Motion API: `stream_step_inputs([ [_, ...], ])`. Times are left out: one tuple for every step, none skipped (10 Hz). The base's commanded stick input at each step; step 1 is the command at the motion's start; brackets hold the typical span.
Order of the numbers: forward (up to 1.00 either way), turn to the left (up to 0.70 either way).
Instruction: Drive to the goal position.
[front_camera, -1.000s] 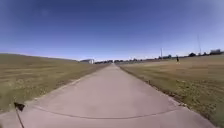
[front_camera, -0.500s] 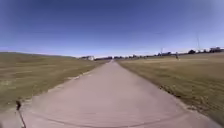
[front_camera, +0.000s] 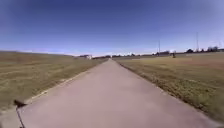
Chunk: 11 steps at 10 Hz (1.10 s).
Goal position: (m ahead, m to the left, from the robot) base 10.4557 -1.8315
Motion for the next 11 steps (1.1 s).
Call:
stream_step_inputs([
  [1.00,0.00],
  [1.00,0.00],
  [1.00,0.00],
  [1.00,0.00],
  [1.00,0.00],
  [1.00,0.00],
  [1.00,0.00],
  [1.00,0.00],
  [1.00,0.00],
  [1.00,0.00],
  [1.00,0.00],
])
